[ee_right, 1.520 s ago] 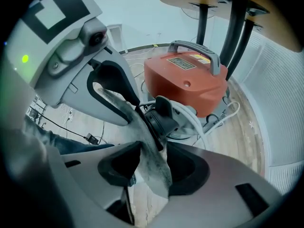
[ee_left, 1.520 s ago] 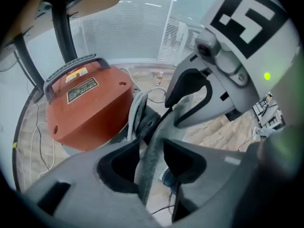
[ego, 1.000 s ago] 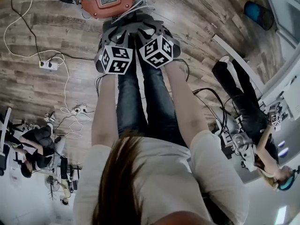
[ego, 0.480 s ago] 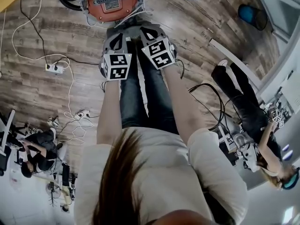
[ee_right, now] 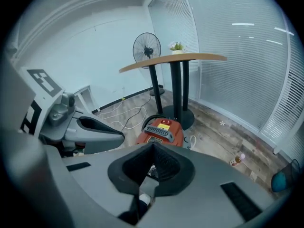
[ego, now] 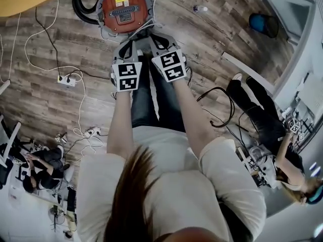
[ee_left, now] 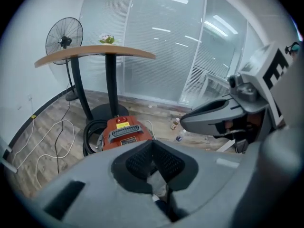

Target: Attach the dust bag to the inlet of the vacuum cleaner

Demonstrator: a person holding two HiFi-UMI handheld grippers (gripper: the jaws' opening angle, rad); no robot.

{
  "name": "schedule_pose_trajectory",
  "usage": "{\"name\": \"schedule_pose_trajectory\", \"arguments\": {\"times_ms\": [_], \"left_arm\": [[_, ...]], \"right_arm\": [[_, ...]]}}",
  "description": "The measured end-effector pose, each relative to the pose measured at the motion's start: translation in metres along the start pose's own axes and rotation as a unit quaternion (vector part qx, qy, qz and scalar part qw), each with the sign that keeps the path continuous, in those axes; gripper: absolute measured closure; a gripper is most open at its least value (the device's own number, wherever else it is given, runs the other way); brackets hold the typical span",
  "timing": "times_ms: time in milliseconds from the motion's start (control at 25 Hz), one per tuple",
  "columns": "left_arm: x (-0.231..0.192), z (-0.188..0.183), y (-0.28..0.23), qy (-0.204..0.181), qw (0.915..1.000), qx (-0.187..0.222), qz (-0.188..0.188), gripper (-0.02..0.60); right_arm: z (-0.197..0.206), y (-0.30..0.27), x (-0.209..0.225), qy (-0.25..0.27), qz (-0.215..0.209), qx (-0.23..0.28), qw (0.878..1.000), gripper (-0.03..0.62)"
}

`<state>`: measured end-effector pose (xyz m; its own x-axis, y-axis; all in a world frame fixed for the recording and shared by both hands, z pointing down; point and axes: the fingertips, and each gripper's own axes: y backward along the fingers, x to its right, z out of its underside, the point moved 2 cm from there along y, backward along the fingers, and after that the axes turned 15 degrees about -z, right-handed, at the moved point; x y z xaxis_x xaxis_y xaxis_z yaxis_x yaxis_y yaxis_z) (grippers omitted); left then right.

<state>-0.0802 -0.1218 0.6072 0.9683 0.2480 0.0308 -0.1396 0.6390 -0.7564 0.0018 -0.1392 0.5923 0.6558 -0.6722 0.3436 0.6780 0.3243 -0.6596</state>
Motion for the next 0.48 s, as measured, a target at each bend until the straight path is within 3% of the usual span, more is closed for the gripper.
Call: {"name": "schedule_pose_trajectory", "arguments": {"times_ms": [480], "left_arm": [[-0.009,-0.079,0.061,0.007,0.9968,0.078,-0.017,0.565]], "right_arm": [[-0.088,0.072,-0.030,0.029,0.009,0.095,0.995,0.591]]}}
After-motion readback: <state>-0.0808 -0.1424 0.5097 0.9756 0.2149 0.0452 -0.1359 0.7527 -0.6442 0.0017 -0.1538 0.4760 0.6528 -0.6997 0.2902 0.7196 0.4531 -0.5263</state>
